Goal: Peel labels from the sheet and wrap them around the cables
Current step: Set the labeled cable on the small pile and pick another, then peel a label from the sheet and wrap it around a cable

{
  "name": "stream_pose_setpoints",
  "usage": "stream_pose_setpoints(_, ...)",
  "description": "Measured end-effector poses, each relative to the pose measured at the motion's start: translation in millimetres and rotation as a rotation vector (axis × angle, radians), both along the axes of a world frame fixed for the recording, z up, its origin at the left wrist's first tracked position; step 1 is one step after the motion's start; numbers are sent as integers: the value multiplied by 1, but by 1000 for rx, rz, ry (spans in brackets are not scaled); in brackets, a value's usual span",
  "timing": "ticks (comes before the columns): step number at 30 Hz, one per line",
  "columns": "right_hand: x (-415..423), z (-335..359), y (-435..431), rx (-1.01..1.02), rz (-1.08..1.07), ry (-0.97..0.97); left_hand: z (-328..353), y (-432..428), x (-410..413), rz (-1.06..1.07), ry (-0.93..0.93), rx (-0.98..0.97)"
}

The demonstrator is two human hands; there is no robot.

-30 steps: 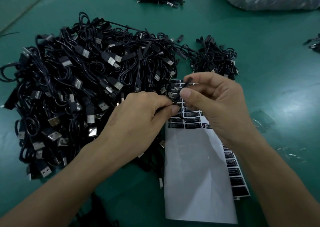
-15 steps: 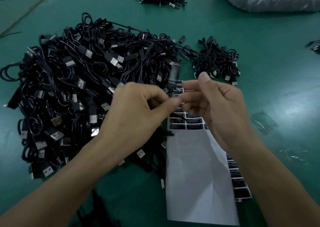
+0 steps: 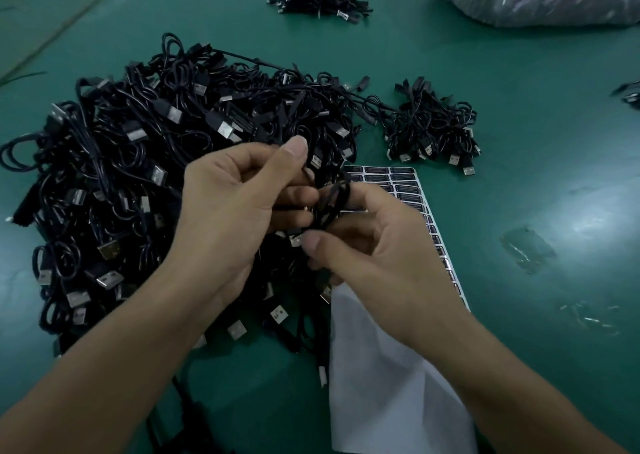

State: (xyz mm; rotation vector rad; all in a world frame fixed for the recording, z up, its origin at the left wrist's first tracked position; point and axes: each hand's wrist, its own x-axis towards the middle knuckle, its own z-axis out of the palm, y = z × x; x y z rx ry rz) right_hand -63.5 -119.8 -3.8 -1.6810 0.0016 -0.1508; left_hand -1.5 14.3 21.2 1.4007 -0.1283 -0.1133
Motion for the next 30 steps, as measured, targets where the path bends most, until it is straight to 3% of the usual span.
stream_pose_setpoints(4,7,5,-17,84,-170,-39,-3,1,0,-71,6,79)
stream_pose_setpoints(8,27,16,-52,-8,-372,-74,-6,-1,-2,-94,-18,166)
stream_pose_setpoints(12,70,28,-98,-206,-489,28,-7,-1,-2,-107,-24,217)
stream_pose_setpoints(17,119,41,-132,-228,-687,38,-8,1,-2,-131,-56,256)
stream_pose_setpoints(21,135,33,-140,-414,-704,248,-10,1,-1,-142,-59,279)
stream_pose_setpoints(26,135,28,-144,-538,-668,353,-11,2,0,-149,-67,297)
stream_pose_setpoints(30,126,32,-141,-638,-720,268,-11,1,-1,-143,-67,318)
